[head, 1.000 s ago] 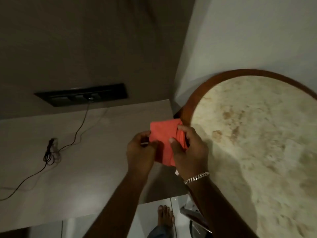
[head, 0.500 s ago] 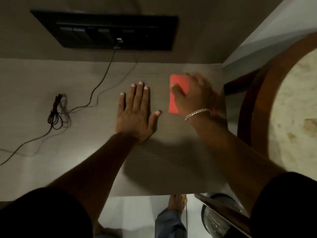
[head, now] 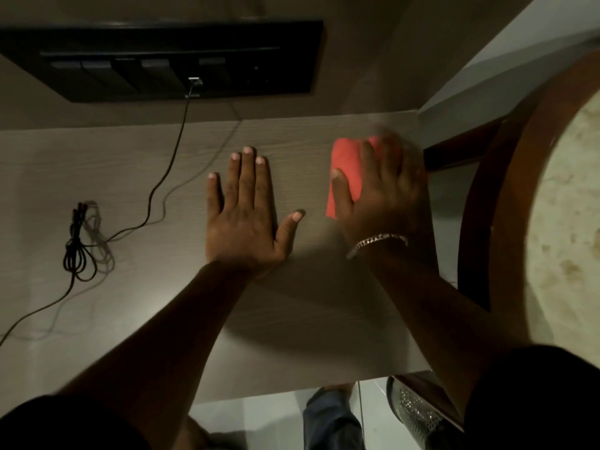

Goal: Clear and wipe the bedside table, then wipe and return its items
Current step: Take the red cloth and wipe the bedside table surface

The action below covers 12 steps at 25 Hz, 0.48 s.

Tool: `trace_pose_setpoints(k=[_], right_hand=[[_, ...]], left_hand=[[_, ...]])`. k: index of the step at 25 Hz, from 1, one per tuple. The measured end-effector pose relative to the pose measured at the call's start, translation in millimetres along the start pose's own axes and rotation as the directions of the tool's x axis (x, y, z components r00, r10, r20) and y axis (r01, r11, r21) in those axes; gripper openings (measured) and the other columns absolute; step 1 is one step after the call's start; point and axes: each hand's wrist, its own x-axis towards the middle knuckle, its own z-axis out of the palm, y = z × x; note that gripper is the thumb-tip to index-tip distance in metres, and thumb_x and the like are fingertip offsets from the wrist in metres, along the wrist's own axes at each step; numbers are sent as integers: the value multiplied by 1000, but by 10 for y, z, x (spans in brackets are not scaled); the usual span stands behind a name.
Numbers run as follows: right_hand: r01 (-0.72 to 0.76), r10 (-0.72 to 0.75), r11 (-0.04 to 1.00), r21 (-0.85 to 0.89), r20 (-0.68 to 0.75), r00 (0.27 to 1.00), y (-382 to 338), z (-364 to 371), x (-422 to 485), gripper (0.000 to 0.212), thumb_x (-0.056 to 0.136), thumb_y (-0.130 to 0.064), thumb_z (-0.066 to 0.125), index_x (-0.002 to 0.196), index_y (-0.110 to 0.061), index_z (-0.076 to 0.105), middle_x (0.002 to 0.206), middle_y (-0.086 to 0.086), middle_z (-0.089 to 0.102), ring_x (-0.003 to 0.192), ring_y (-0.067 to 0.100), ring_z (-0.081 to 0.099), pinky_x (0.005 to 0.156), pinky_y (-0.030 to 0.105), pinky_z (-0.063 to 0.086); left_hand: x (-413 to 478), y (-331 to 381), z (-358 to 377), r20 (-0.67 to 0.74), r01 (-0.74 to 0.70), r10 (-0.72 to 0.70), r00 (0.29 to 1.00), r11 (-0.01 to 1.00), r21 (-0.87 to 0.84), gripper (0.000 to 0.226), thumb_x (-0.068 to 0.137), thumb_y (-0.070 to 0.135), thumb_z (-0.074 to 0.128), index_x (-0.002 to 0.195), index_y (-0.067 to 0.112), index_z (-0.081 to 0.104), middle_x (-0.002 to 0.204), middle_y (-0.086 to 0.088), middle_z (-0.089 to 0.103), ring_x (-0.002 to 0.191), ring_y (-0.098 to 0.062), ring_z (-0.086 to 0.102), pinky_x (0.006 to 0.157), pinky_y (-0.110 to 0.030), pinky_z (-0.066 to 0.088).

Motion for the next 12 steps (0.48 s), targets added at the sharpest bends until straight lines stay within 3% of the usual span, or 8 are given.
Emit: trace_pose_setpoints(k=[4, 9, 12], right_hand=[[-237, 236, 972, 3, 49, 970, 29, 8, 289, 64, 91, -59, 25, 145, -25, 33, 156, 7, 32, 142, 35, 28, 112, 50, 28], [-38, 39, 999, 6, -24, 999, 184, 26, -525, 60, 90, -55, 33, 141, -23, 41, 149, 8, 44, 137, 35, 37, 108, 52, 32], [-126, 127, 990, 58, -12, 992, 405, -24, -763, 58, 90, -49, 39, 140, -20, 43, 151, 11, 42, 138, 36, 35, 111, 49, 33]], left_hand=[[-24, -9, 70, -30, -21, 21, 999, 1000, 5, 89, 93, 67, 16, 155, 5, 3, 165, -16, 3, 153, -30, -1, 121, -57, 7], [-51, -10, 50, -54, -41, 41, 998, 999, 3, 90, 93, 67, 16, 154, 2, 4, 165, -19, 4, 153, -32, 1, 121, -57, 3], [-68, -22, 61, -72, -41, 41, 997, 999, 1, 90, 93, 68, 13, 154, 2, 5, 165, -20, 4, 153, -32, 1, 121, -56, 1]])
